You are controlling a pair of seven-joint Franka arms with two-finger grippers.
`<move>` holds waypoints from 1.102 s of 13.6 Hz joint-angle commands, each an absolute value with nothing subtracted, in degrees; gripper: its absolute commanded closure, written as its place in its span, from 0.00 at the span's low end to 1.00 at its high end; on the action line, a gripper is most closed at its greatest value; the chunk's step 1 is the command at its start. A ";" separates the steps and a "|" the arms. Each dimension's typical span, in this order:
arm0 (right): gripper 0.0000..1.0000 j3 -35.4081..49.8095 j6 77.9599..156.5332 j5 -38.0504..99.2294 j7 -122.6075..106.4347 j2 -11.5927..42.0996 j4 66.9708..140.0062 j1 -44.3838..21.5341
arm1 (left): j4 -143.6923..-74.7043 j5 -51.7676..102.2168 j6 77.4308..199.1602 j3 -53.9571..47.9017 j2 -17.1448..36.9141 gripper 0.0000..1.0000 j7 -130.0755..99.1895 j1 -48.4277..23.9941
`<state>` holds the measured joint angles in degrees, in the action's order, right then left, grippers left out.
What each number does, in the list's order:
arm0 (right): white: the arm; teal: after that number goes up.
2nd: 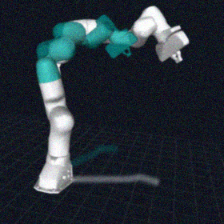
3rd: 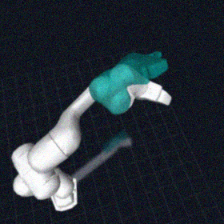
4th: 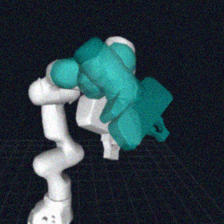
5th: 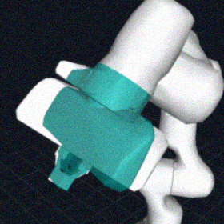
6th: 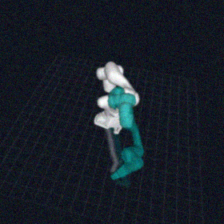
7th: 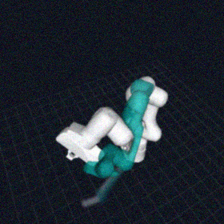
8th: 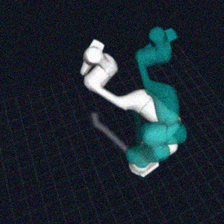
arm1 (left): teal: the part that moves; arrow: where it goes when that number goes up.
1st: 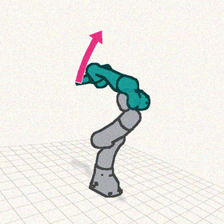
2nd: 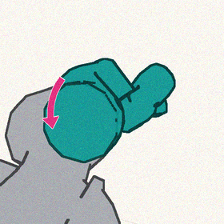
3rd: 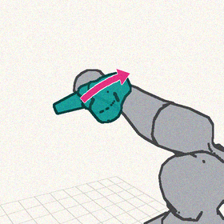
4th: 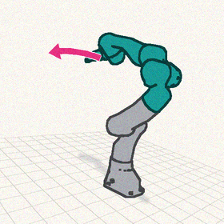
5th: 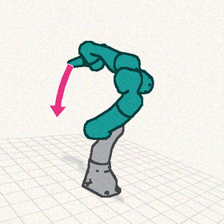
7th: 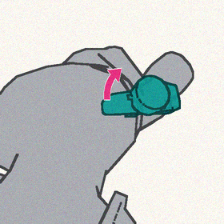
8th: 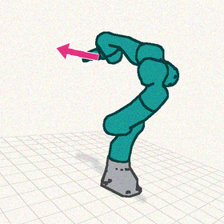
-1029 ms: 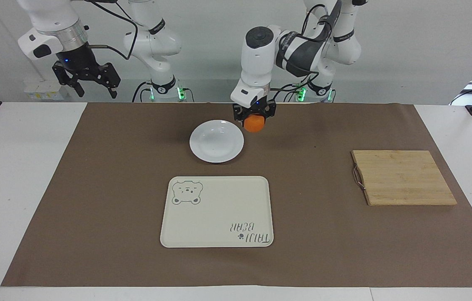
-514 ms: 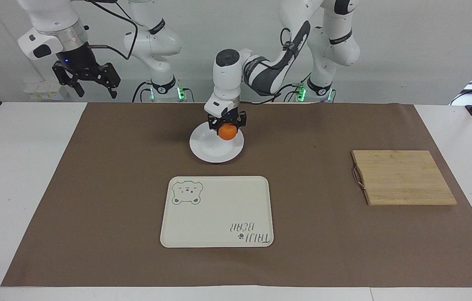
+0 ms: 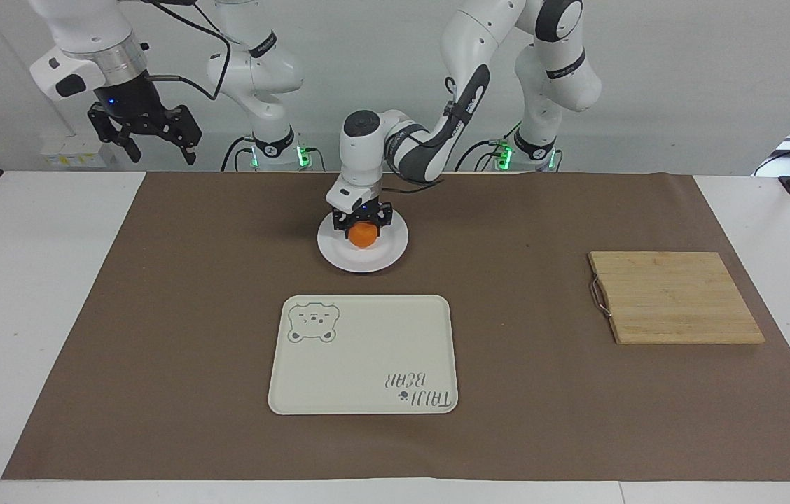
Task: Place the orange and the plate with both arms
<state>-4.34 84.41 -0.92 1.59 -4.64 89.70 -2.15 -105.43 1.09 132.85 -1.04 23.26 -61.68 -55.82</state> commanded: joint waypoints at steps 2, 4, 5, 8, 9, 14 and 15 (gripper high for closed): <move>0.00 -4.66 84.38 -0.09 1.76 -4.48 89.21 -2.11 | -105.56 -0.09 127.37 0.26 16.11 0.00 -61.79 -53.46; 0.00 -4.66 84.38 -0.09 1.76 -4.48 89.21 -2.11 | -105.47 -0.09 123.94 0.26 13.02 0.00 -58.64 -49.76; 0.00 -4.66 84.38 0.00 1.76 -4.48 89.21 -2.11 | -105.47 -0.09 123.40 0.26 12.31 0.00 -56.62 -47.57; 0.00 -4.66 84.38 -0.09 1.76 -4.48 89.21 -2.11 | -105.12 0.09 123.31 0.18 11.17 0.00 -49.95 -41.33; 0.00 -4.66 84.38 0.00 1.76 -4.48 89.21 -2.11 | -104.77 0.17 122.35 0.26 10.47 0.00 -48.36 -39.39; 0.00 -4.66 84.38 -0.09 1.76 -4.48 89.30 -2.11 | -103.62 4.91 113.05 0.44 3.97 0.00 -28.17 -26.22; 0.00 -4.66 84.38 0.00 1.76 -4.48 89.21 -2.11 | -102.58 5.10 110.85 0.53 3.43 0.00 -24.82 -24.10</move>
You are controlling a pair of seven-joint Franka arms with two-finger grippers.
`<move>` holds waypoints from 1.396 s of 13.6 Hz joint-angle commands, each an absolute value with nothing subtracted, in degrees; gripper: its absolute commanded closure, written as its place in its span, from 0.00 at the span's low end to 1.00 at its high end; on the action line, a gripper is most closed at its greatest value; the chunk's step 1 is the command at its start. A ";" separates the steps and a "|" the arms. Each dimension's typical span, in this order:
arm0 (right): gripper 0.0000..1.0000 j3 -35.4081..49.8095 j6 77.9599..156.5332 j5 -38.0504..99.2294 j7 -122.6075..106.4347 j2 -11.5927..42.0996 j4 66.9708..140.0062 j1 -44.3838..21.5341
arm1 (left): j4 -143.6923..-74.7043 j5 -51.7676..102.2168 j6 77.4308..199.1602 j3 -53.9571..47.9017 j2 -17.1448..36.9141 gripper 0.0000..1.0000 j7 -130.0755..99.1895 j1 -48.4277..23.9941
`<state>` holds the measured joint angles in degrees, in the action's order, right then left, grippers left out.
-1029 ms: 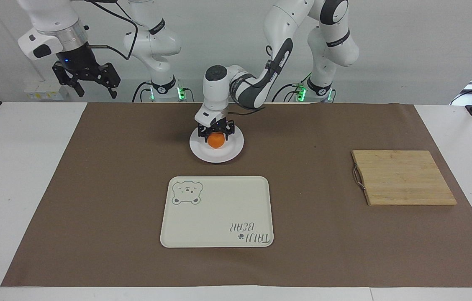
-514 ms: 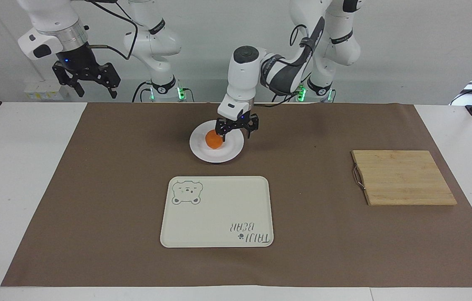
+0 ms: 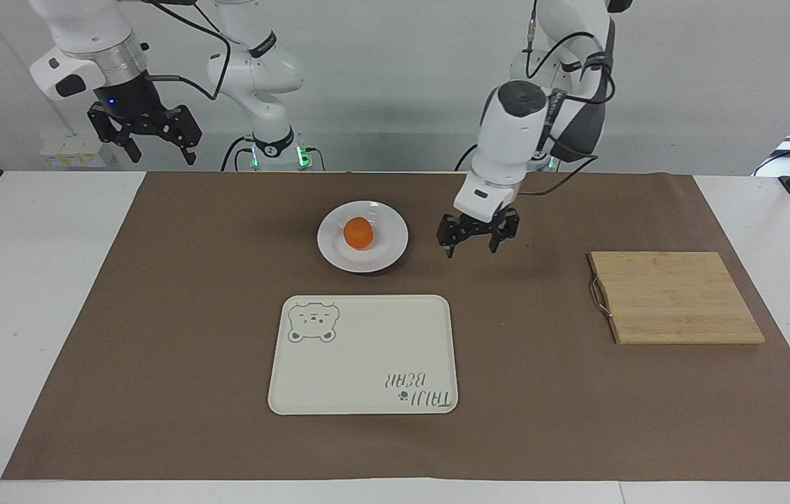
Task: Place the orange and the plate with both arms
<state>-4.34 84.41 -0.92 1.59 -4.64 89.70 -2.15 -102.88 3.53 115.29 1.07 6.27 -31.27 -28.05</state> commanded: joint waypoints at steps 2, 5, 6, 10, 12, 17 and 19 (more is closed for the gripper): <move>0.00 -4.66 84.38 0.00 1.76 -4.48 89.21 -2.11 | -99.77 5.01 106.37 0.62 3.34 0.00 -18.67 -19.80; 0.00 -4.66 84.38 0.00 1.76 -4.48 89.21 -2.11 | -97.21 4.40 101.35 0.79 3.08 0.00 -7.24 -12.16; 0.00 -4.66 84.38 0.00 1.76 -4.48 89.30 -2.11 | -96.42 4.39 100.03 0.88 2.82 0.00 -4.16 -10.21; 0.00 -4.40 84.11 0.00 1.67 -4.48 89.21 -2.81 | -91.24 3.70 93.18 0.70 2.90 0.00 1.93 -3.96; 0.00 -4.04 84.02 0.00 1.67 -4.48 89.21 -2.73 | -87.47 1.33 88.27 0.70 3.08 0.00 2.02 -3.96; 0.00 -4.22 84.81 5.06 1.58 -6.67 92.71 -2.03 | -88.59 0.00 88.06 1.49 1.23 0.00 4.30 -3.87; 0.00 -4.48 85.86 8.78 1.58 -7.03 95.18 -1.76 | -88.68 0.00 88.07 1.49 1.23 0.00 4.31 -3.87</move>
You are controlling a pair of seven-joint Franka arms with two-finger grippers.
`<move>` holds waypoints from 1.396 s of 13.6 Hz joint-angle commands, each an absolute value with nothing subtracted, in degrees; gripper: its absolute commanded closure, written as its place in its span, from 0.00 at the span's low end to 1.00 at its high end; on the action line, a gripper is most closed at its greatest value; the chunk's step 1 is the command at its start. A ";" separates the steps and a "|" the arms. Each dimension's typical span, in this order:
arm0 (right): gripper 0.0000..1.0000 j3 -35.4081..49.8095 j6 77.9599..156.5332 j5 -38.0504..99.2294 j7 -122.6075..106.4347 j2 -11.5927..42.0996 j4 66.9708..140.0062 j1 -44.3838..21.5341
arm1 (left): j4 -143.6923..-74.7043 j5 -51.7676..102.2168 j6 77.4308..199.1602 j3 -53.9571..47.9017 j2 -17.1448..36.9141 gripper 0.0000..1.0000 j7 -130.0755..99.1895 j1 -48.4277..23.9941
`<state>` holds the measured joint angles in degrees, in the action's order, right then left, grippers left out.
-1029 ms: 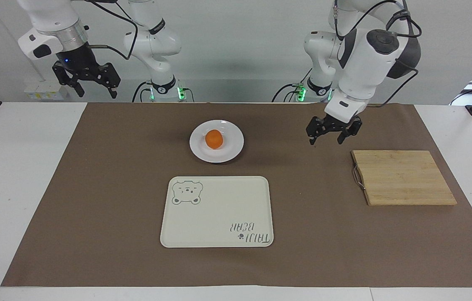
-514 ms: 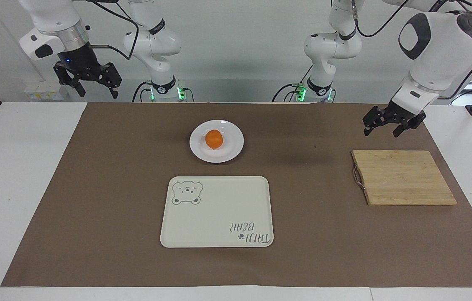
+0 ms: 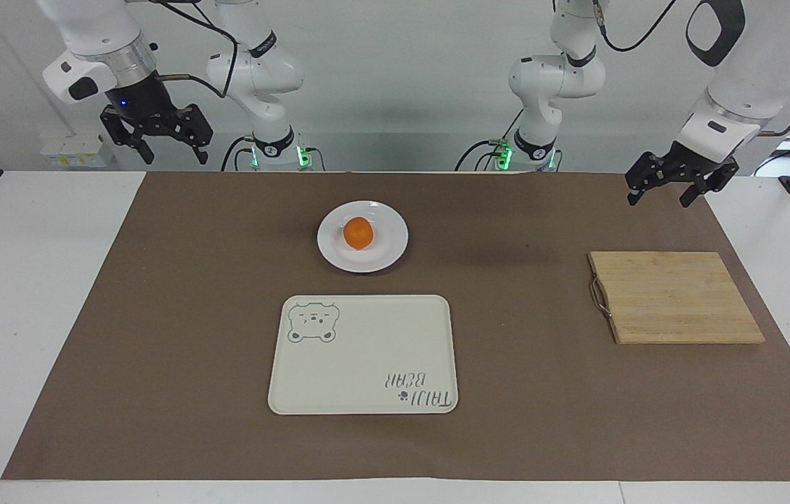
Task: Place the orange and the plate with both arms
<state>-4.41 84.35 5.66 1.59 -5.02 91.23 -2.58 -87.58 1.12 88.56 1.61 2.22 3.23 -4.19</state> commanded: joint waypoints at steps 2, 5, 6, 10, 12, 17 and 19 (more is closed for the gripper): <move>0.00 -4.31 90.86 9.22 1.41 -6.68 97.90 -2.37 | -88.59 0.00 87.63 1.49 1.14 0.00 4.13 -3.96; 0.00 -4.39 94.90 15.02 1.41 -4.67 100.01 -2.46 | -88.24 0.00 88.06 1.50 1.32 0.00 3.96 -3.87; 0.00 -4.39 96.14 15.46 1.32 -3.44 100.19 -2.46 | -88.33 0.00 87.89 1.49 1.32 0.00 3.87 -3.95; 0.00 -4.13 101.76 22.57 0.97 4.55 101.16 -2.64 | -88.33 0.09 87.98 1.49 1.32 0.00 3.87 -4.05; 0.00 -4.04 103.44 27.05 0.88 7.63 101.42 -2.72 | -88.33 0.09 87.98 1.49 1.32 0.00 3.87 -3.96; 0.00 -4.04 113.60 37.58 -5.59 7.82 112.64 -7.46 | -88.33 0.09 87.98 1.49 1.32 0.00 3.87 -4.04; 0.00 -4.04 116.80 40.77 -7.99 7.21 117.93 -9.04 | -88.33 0.09 87.98 1.49 1.32 0.00 3.87 -3.96</move>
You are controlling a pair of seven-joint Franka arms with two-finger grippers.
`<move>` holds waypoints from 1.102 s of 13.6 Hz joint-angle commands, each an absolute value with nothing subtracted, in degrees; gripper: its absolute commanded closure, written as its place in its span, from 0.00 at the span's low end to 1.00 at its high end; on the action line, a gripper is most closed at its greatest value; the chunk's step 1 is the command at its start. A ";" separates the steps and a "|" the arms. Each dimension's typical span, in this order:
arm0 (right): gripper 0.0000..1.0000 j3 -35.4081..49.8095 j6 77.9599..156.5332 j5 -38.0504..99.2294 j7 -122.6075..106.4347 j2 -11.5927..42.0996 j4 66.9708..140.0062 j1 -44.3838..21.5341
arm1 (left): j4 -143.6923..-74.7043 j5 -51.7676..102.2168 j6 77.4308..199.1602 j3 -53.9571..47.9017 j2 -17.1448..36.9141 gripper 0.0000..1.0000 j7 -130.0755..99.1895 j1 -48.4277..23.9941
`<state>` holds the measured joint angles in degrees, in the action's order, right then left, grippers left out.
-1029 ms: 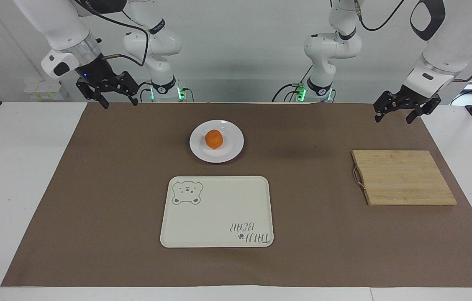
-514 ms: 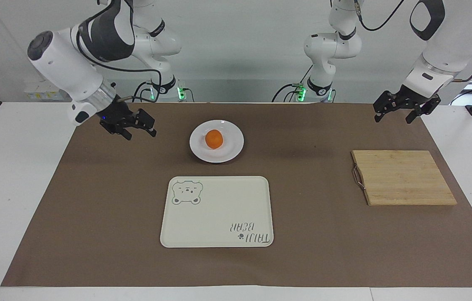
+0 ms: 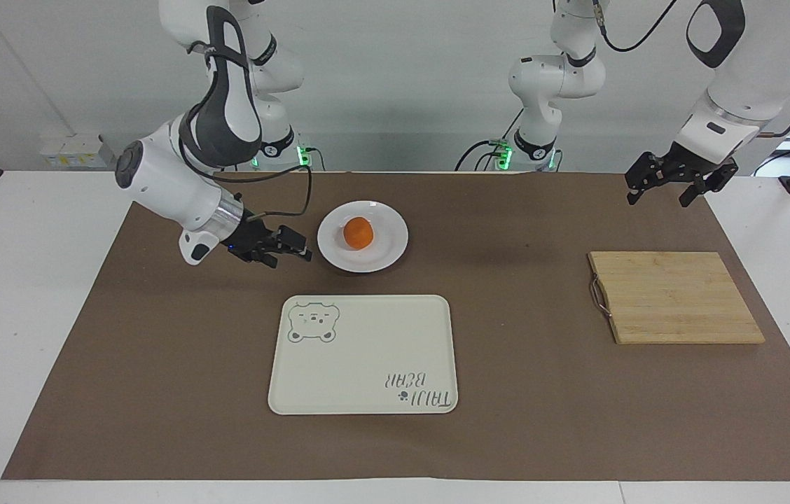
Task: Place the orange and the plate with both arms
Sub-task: 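Reach the right gripper to the plate rim nearest it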
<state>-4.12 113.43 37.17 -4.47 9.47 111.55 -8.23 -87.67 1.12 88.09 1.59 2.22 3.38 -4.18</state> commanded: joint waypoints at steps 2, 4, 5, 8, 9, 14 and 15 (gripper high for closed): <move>0.00 -4.04 116.63 41.57 -9.31 5.46 121.71 -9.14 | -88.33 0.09 87.98 1.49 1.32 0.00 3.87 -4.04; 0.00 -4.04 115.84 41.66 -12.64 2.74 126.10 -8.53 | -88.33 0.09 87.98 1.49 1.32 0.00 3.87 -4.04; 0.00 -4.04 115.67 41.66 -13.96 0.90 128.99 -8.26 | -88.33 0.09 87.98 1.49 1.32 0.00 3.87 -3.96; 0.00 -4.13 115.58 46.55 -18.18 -2.98 134.98 -7.82 | -88.33 0.09 87.98 1.49 1.32 0.00 3.87 -4.04; 0.00 -4.13 115.58 48.76 -20.11 -3.42 136.39 -7.65 | -88.33 0.09 87.98 1.49 1.32 0.00 3.87 -4.04; 0.00 -4.22 116.54 57.74 -35.49 -2.11 142.29 -4.66 | -88.33 0.09 87.98 1.49 1.32 0.00 3.87 -4.04; 0.00 -4.22 116.46 57.92 -35.77 -2.20 142.82 -4.48 | -88.33 0.09 87.98 1.49 1.32 0.00 3.87 -4.04</move>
<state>-4.48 115.92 55.48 -32.34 -1.52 140.81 -5.70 -87.67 1.12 88.09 1.59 2.22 3.38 -4.18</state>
